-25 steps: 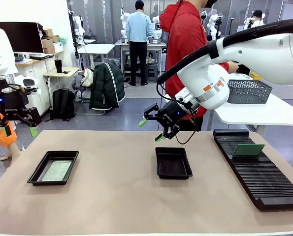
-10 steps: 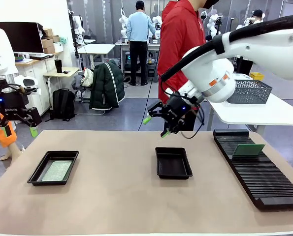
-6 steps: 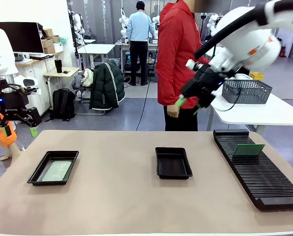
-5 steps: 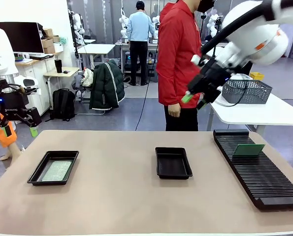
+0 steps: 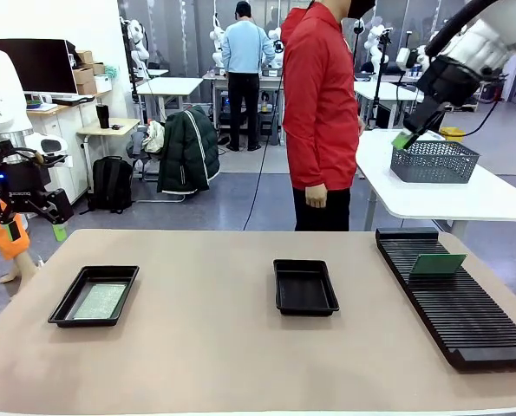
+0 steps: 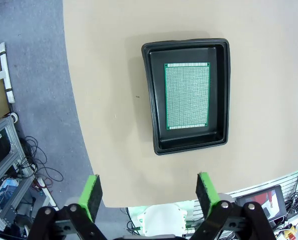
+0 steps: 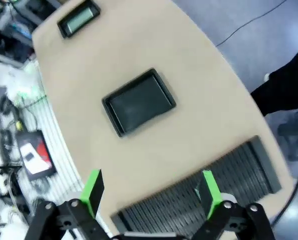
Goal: Inspect and transfer BCBs to ESD trays.
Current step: Pick up the Blank PCB from the PCB Rack and place it in the right ESD tray.
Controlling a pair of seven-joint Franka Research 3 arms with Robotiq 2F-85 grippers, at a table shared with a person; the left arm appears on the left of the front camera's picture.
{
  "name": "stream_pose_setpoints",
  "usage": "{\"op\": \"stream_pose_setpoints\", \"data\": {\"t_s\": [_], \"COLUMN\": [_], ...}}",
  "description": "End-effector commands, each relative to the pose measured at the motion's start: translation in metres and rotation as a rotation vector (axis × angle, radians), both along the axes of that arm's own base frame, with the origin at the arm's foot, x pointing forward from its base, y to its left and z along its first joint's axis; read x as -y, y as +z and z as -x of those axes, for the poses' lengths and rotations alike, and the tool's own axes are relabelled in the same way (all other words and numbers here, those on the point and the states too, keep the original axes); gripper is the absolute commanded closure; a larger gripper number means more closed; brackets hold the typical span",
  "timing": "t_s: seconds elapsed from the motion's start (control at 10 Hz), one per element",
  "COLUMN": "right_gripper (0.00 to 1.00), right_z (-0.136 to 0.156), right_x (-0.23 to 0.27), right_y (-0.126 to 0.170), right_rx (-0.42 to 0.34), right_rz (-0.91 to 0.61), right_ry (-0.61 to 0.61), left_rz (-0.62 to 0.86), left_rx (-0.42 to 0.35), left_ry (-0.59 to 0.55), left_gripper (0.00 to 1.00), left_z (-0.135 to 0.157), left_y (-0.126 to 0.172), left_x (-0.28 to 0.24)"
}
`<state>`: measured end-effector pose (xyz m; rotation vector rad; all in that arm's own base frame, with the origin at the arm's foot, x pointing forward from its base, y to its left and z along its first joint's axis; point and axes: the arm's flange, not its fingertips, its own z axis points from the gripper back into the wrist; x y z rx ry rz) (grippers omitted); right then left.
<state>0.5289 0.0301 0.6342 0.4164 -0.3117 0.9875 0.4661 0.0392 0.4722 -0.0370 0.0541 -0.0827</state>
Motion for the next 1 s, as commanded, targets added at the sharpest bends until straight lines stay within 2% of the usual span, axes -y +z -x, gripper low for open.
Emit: {"op": "stream_pose_setpoints", "data": {"t_s": [0.0, 0.1, 0.4, 0.7, 0.9], "right_gripper": [0.00, 0.00, 0.00, 0.00, 0.00], "right_z": [-0.004, -0.001, 0.000, -0.002, 0.000], "right_x": [0.022, 0.033, 0.062, 0.082, 0.086], "right_y": [0.015, 0.026, 0.049, 0.053, 0.055], "right_rx": [0.107, 0.146, 0.233, 0.218, 0.214], "right_rz": [0.130, 0.207, 0.381, 0.484, 0.470], "right_ry": [0.199, 0.281, 0.416, 0.552, 0.579], "left_rz": [0.002, 0.002, 0.002, 0.002, 0.002], "left_rx": [0.013, 0.013, 0.013, 0.013, 0.013], "left_ry": [-0.005, -0.005, -0.005, -0.005, -0.005], "left_gripper": [0.00, 0.00, 0.00, 0.00, 0.00], "left_z": [0.001, 0.001, 0.001, 0.001, 0.001], "left_y": [-0.003, -0.003, -0.003, -0.003, -0.003], "left_x": [-0.001, -0.001, -0.001, -0.001, -0.001]}}
